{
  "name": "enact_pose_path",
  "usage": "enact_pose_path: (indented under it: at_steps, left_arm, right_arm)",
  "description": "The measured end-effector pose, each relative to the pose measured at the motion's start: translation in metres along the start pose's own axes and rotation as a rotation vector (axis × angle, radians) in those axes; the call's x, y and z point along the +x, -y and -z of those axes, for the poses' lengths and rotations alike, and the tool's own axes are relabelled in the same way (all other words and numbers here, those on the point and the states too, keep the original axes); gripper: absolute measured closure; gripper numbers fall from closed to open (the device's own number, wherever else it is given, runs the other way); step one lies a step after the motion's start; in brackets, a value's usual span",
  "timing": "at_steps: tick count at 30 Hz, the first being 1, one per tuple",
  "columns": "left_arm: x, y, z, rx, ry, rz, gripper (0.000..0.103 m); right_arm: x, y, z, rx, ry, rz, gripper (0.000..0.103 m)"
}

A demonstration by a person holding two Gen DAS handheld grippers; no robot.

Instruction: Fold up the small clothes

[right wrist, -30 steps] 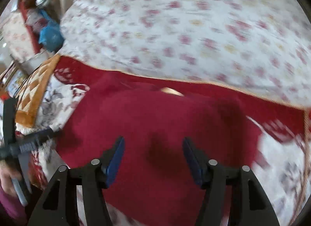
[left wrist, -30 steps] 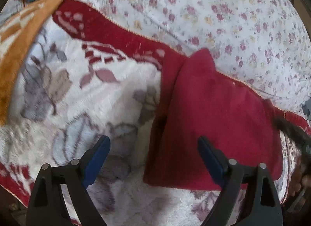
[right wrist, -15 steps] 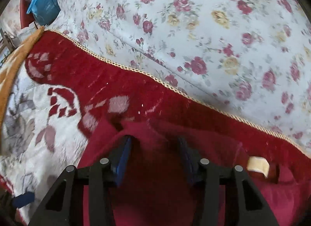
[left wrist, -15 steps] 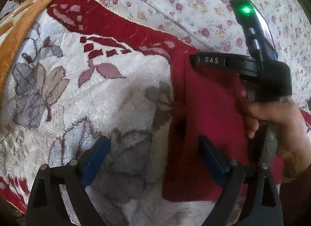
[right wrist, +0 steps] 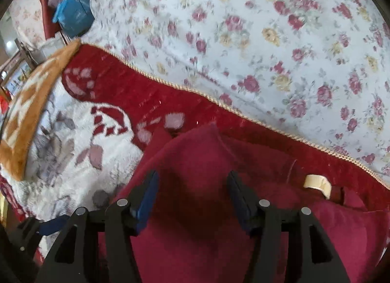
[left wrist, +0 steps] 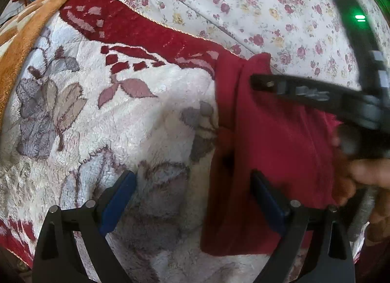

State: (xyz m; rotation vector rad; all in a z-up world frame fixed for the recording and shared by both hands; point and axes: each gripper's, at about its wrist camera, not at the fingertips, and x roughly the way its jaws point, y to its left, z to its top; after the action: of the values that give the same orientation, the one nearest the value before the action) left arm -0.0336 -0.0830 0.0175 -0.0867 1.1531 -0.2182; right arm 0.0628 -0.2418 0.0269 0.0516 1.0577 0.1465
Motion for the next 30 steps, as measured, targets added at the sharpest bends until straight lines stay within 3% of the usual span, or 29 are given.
enact_pose_path:
  at_steps: [5, 10, 14, 19, 22, 24, 26, 30]
  left_arm:
    - [0.0, -0.001, 0.0, -0.008, -0.002, 0.002, 0.007]
    - [0.001, 0.0, 0.0, -0.004, -0.005, 0.001, 0.007]
    - [0.002, -0.002, 0.0, -0.013, -0.007, 0.009, 0.006]
    - [0.003, -0.002, -0.001, -0.022, -0.007, 0.011, 0.005]
    - [0.004, -0.002, -0.004, -0.026, -0.003, 0.013, 0.005]
    - [0.005, 0.0, -0.006, -0.027, 0.004, 0.018, 0.005]
    - [0.004, 0.002, -0.009, -0.027, 0.014, 0.028, 0.005]
    - [0.006, 0.004, -0.014, -0.034, 0.028, 0.04, 0.005]
  right_arm:
    - [0.024, 0.0, -0.01, 0.043, -0.018, 0.013, 0.033]
    - [0.006, 0.005, -0.019, 0.095, -0.012, -0.051, 0.032]
    - [0.002, -0.007, -0.02, 0.091, -0.031, -0.084, 0.017]
    - [0.034, -0.042, -0.017, -0.056, -0.091, 0.036, 0.013]
    - [0.031, -0.041, -0.015, -0.079, -0.066, 0.071, 0.032]
    - [0.021, -0.03, -0.015, -0.055, -0.047, 0.006, 0.053]
    - [0.008, -0.021, -0.015, -0.031, -0.034, -0.06, 0.066]
    - [-0.01, -0.01, -0.016, 0.001, 0.003, -0.117, 0.073]
